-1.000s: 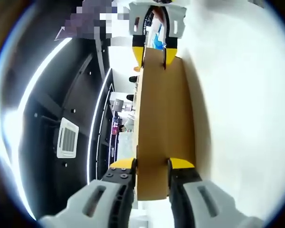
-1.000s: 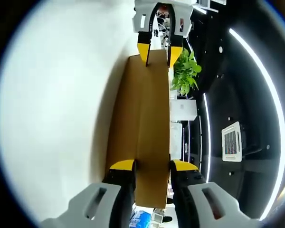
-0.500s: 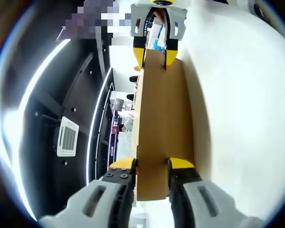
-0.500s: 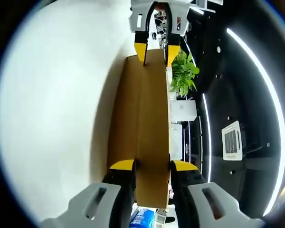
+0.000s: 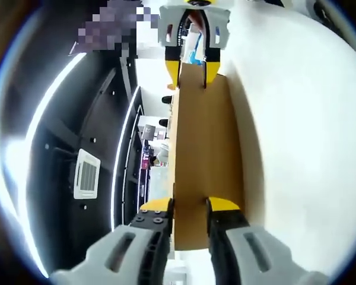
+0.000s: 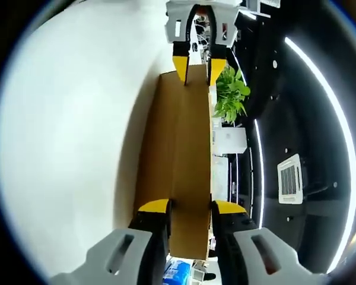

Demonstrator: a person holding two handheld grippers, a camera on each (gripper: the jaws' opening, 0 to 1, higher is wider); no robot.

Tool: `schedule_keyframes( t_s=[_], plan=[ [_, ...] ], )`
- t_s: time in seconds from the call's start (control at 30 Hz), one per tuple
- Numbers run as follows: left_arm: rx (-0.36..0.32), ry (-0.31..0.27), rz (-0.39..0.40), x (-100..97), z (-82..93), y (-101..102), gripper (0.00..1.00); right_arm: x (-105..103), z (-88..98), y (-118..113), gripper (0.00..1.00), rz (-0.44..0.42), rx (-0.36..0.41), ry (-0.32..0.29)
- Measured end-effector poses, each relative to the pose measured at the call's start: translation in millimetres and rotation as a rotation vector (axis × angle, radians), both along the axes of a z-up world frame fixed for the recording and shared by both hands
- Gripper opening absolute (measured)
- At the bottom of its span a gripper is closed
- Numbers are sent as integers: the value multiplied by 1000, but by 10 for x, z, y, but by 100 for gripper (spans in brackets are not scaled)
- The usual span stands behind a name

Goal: Operate the shoe box by opening the lid, removing the specified soft item, and placing it in the target area until the item is outside and the box remains undamaged.

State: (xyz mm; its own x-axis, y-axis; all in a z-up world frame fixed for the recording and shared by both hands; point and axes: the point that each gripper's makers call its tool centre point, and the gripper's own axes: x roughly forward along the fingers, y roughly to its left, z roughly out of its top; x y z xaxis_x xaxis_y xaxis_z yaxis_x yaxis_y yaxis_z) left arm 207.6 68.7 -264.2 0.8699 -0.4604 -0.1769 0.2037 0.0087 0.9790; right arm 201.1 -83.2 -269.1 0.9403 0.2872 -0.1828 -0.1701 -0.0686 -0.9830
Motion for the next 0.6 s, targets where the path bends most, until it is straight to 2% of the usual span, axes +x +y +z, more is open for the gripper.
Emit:
schedule_keyframes(
  t_s=[0.13, 0.43, 0.6],
  plan=[
    [-8, 7, 0, 18, -12, -1, 22, 13, 3, -3, 27, -2, 3, 3],
    [18, -7, -21, 27, -25, -23, 22, 21, 9, -10, 27, -5, 4, 6],
    [-47, 11, -52, -63, 70, -102, 26, 21, 13, -13, 27, -6, 4, 6]
  ],
)
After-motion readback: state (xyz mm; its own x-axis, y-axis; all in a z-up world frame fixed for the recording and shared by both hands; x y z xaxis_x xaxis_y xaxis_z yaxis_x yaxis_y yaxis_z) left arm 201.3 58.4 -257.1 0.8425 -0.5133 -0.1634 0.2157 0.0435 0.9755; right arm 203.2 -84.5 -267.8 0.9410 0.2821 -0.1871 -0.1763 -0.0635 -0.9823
